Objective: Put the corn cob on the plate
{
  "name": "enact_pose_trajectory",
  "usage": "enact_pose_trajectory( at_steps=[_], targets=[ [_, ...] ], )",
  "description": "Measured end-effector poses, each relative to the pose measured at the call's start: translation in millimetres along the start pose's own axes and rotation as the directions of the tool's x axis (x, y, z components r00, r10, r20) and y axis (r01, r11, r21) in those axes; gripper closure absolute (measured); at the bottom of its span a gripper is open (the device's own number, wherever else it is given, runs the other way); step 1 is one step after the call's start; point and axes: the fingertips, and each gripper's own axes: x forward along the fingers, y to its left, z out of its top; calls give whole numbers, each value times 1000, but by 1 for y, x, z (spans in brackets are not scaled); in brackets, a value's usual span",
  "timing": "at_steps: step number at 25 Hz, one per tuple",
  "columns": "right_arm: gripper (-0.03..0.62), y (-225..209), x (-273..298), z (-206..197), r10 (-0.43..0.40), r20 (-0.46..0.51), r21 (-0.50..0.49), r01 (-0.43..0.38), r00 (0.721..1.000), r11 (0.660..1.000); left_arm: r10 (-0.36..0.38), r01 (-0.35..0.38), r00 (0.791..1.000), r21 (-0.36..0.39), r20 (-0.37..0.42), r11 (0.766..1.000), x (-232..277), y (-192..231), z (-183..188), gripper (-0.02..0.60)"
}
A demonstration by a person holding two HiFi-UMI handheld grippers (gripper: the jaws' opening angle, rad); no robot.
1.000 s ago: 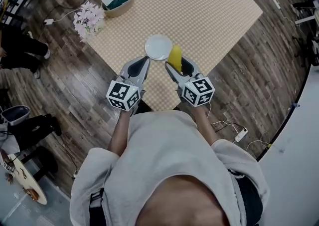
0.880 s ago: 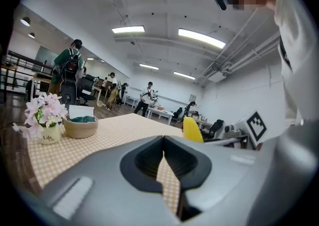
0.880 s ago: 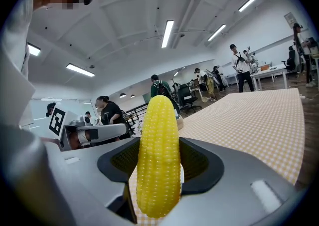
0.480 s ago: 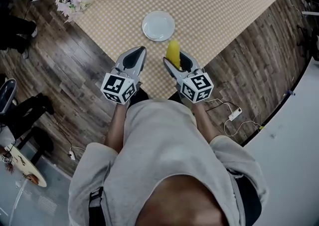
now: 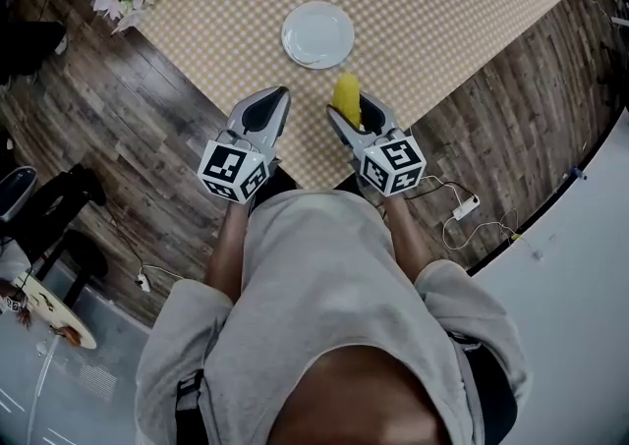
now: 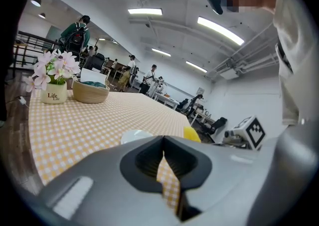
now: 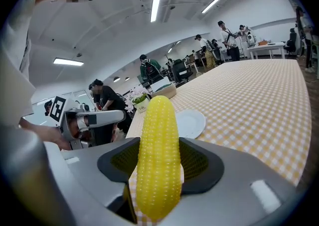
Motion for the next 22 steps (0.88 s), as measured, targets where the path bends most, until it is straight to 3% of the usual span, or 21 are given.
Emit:
enact_pose_trajectory(
  at_steps=[10,16,22],
  targets=[
    [349,-14,43,26,9,-2,-68,-9,1000,998,18,-18,1000,-22,-3,1000,2,18,3,574],
    [349,-27,80,55,9,-6,-162,-10,1000,987,53,-53,999,-43,-2,998,-8,34,1,574],
    [349,-37,101,65,-10,-72,-316,-13,997,949,68,-68,998,-59,-1,996,-12,41,0,574]
  ],
)
